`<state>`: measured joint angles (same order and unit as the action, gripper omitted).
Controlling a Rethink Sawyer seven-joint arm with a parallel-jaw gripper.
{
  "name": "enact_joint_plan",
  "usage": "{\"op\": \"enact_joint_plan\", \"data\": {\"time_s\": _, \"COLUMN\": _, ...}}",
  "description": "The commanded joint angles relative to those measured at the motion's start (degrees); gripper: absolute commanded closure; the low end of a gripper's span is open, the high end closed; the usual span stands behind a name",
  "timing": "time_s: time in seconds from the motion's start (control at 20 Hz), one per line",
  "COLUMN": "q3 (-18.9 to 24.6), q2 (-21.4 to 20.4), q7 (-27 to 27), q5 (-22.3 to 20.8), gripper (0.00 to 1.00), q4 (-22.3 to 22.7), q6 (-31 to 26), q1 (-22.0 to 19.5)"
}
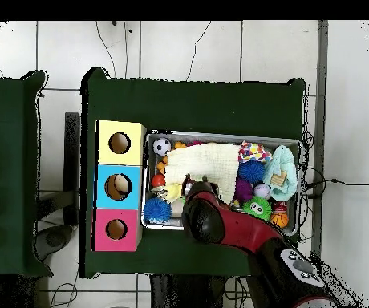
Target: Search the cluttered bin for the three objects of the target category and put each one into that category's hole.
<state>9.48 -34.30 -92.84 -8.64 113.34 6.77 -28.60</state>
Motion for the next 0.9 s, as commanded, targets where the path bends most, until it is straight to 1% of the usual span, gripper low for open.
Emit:
{"op": "enact_joint_plan", "data": {"time_s": 0.05, "q3": 1.18, "q2": -5.25, "q7": -9.01, "q5": 4.85, "gripper": 0.00, "q4": -3.31, "q6": -10.67, "q1": 1.60}}
{"op": "enact_joint_plan", "data": {"time_s": 0.2, "q3": 0.43, "q2": -6.50, "q7": -10.23, "q5": 6.08, "gripper": 0.00, "q4": -1.52, "q6": -11.43, "q1": 2.29}}
{"op": "enact_joint_plan", "data": {"time_s": 0.3, "q3": -1.75, "q2": -8.00, "q7": -12.54, "q5": 8.52, "gripper": 0.00, "q4": 0.10, "q6": -13.02, "q1": 4.28}}
{"op": "enact_joint_plan", "data": {"time_s": 0.35, "q3": -2.86, "q2": -8.99, "q7": -14.18, "q5": 9.88, "gripper": 0.00, "q4": 1.29, "q6": -12.94, "q1": 5.32}}
{"op": "enact_joint_plan", "data": {"time_s": 0.5, "q3": -4.46, "q2": -9.74, "q7": -17.44, "q5": 13.62, "gripper": 0.00, "q4": 3.60, "q6": -12.64, "q1": 6.90}}
{"op": "enact_joint_plan", "data": {"time_s": 0.6, "q3": -4.30, "q2": -9.41, "q7": -18.91, "q5": 15.78, "gripper": 0.00, "q4": 4.88, "q6": -11.63, "q1": 6.79}}
{"op": "enact_joint_plan", "data": {"time_s": 0.7, "q3": -4.38, "q2": -8.10, "q7": -19.88, "q5": 18.07, "gripper": 0.00, "q4": 5.58, "q6": -10.63, "q1": 6.84}}
{"op": "enact_joint_plan", "data": {"time_s": 0.85, "q3": -5.31, "q2": -5.42, "q7": -23.59, "q5": 21.11, "gripper": 0.00, "q4": 9.43, "q6": -5.05, "q1": 7.44}}
{"op": "enact_joint_plan", "data": {"time_s": 0.9, "q3": -5.42, "q2": -4.41, "q7": -24.89, "q5": 22.48, "gripper": 0.00, "q4": 10.46, "q6": -4.27, "q1": 7.58}}
